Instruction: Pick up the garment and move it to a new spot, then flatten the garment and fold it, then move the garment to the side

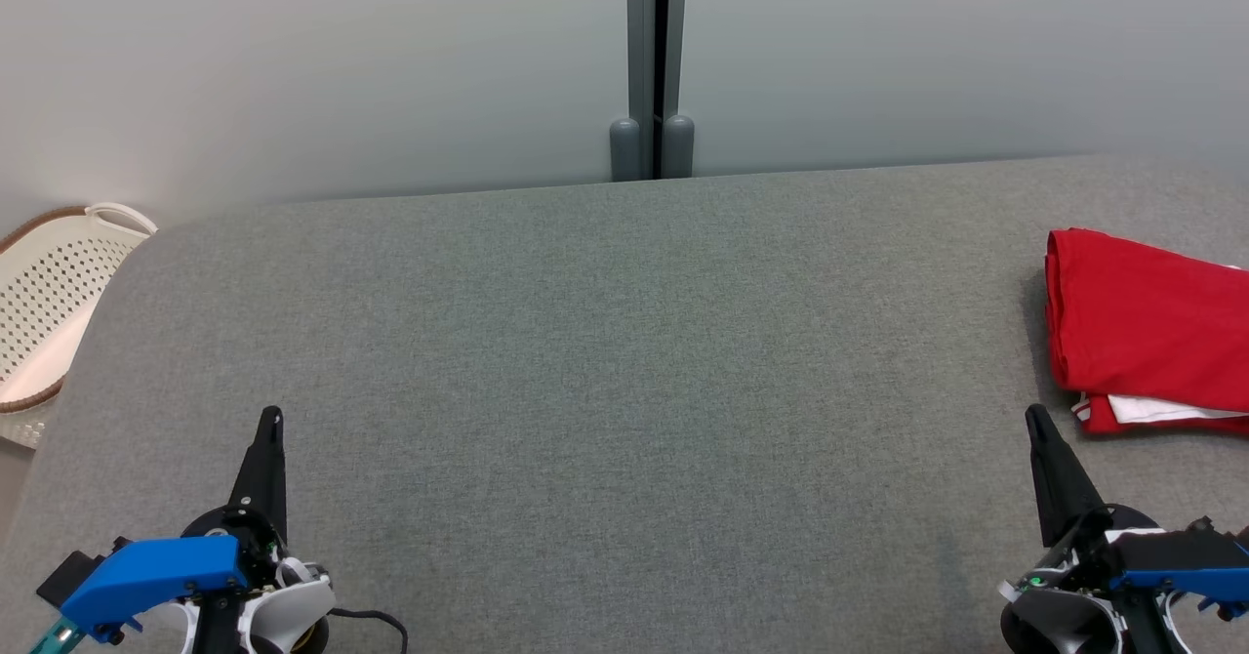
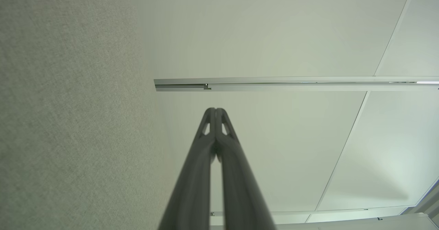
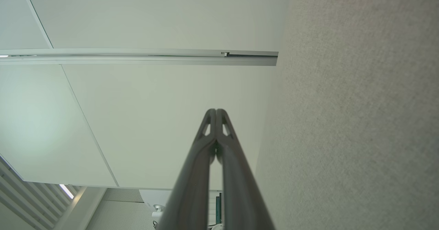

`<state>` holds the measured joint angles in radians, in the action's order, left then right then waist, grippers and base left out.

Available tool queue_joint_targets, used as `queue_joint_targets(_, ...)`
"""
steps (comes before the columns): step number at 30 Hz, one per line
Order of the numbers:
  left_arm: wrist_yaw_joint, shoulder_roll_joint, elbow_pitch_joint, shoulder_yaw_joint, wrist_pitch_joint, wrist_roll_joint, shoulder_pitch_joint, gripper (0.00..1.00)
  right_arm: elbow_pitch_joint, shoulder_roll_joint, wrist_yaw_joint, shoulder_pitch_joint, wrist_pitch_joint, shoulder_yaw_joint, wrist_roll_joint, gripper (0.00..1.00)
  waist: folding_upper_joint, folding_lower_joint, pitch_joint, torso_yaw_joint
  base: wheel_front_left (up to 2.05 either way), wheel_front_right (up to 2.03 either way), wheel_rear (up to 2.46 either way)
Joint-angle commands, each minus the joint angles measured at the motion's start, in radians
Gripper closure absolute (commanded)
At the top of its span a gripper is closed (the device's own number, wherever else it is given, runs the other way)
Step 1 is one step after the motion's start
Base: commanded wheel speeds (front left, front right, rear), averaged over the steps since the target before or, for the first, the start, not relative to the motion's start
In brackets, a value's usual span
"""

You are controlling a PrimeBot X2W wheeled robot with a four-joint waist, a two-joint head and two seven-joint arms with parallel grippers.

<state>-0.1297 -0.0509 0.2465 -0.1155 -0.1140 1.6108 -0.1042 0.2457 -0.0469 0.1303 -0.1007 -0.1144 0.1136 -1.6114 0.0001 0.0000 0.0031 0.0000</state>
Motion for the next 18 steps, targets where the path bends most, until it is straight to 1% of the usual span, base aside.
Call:
queue_joint_targets(1, -0.004, 0.002, -0.005, -0.002, -0.003, 0.004, -0.009, 1.0, -0.003, -0.006, 0.001, -0.015, -0.003, 0.001, -0.003, 1.0, -0.0001, 0.0, 0.0, 0.0, 0.0, 0.0, 0.0)
queue_joint_targets(18, -0.004, 0.002, -0.005, -0.002, -0.003, 0.004, -0.009, 1.0, -0.003, -0.006, 0.001, -0.015, -0.003, 0.001, -0.003, 1.0, -0.0001, 0.0, 0.0, 0.0, 0.0, 0.0, 0.0)
